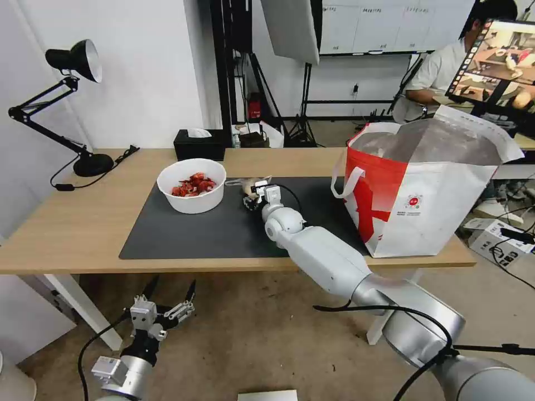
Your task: Pick up the trash from the table and place it into the takeout bag.
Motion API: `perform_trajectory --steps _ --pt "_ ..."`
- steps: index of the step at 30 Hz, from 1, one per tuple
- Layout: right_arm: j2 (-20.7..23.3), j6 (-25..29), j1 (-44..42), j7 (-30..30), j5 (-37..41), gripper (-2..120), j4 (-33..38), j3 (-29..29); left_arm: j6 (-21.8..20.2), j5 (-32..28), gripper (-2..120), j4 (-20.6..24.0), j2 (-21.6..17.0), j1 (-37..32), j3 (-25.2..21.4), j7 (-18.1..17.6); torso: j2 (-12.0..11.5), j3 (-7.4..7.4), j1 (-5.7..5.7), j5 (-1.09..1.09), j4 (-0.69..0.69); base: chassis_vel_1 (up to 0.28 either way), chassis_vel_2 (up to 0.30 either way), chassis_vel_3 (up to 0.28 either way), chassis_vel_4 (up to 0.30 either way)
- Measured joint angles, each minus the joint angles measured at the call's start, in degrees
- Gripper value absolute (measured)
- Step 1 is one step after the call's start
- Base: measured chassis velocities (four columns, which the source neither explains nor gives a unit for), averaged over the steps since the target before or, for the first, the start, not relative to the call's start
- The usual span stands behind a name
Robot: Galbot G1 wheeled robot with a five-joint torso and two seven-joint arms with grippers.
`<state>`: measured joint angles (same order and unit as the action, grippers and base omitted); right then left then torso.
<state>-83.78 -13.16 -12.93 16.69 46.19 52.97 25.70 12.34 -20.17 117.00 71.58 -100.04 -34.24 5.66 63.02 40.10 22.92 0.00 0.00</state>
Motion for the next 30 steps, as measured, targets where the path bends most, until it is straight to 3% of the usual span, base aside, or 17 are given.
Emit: perform_trajectory --steps 2,6,8,13,20,30 --pt "1.0 0.1 -0.4 0.3 -0.2 27 1.8 0.2 0.0 0.0 100 0.2 -0.1 -0.2 -0.2 0.0 0.0 0.0 0.0 0.0 0.01 0.0 0.0 0.0 0.0" --pt "1.7 0.2 -0.8 0.8 -0.8 22 3.3 0.2 0.0 0.0 100 0.4 -0.1 -0.3 -0.2 0.0 0.0 0.0 0.0 0.0 0.01 0.0 0.0 0.0 0.0" --pt "5.4 2.0 -2.7 3.3 -4.8 10 9.4 0.1 0.0 0.2 100 0.9 0.1 -0.8 -0.3 0.0 0.0 0.0 0.0 0.01 0.0 0.0 0.0 0.0 0.0" --pt "9.0 4.7 -6.1 6.5 -10.3 9 16.3 -2.4 0.1 0.2 100 1.0 0.5 -0.9 -0.6 0.0 0.0 0.01 0.0 0.0 -0.01 0.0 0.0 0.0 0.0" --pt "14.5 10.9 -17.2 10.1 -20.6 9 31.9 -11.1 0.4 0.6 100 0.9 1.5 -0.8 -0.3 0.0 0.0 0.0 0.0 0.01 -0.01 0.0 0.0 0.0 0.0" --pt "17.7 15.5 -27.5 15.5 -30.3 7 44.3 -14.9 0.5 1.2 100 0.3 2.9 -0.7 0.5 -0.1 0.0 0.0 0.0 0.0 0.0 0.0 0.0 0.0 0.0"
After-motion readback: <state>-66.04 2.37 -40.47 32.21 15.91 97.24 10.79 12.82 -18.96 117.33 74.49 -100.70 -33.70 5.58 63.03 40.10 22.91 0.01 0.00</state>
